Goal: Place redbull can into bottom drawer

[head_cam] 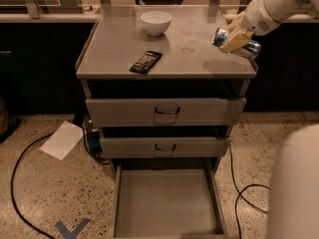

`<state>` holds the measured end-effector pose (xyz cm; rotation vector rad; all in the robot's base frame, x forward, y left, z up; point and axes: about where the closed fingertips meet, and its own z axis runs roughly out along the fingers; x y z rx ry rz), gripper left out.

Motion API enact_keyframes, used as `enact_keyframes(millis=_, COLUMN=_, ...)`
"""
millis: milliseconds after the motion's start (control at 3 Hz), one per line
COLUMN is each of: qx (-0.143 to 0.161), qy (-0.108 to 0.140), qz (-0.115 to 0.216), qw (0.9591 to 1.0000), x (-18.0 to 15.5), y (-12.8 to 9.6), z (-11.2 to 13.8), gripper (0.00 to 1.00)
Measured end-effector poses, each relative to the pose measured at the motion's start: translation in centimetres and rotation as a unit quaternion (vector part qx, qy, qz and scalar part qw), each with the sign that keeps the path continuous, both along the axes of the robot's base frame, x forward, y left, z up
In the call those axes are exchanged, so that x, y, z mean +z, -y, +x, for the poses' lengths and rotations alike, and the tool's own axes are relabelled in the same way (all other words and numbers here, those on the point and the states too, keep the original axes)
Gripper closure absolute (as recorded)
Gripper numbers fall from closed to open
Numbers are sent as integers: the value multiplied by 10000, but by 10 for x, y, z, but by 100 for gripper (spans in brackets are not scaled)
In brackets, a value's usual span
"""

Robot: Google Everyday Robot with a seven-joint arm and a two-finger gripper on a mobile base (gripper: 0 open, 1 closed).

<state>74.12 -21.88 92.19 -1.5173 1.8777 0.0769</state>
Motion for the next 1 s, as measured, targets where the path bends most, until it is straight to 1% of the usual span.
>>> enact_keyframes(millis=333, qx=-324, qy=739, qz=416, qw=9959, x=69, y=9, z=-38, gripper=100)
enact_keyframes(millis=667, qx=-368, qy=965, qz=534, qw=9932, x=73, y=0, z=-71, gripper=100)
enact_keyframes(millis=1000, qx=-229, qy=637, qz=515, qw=9964, x=32, y=-18, z=-82, gripper=100)
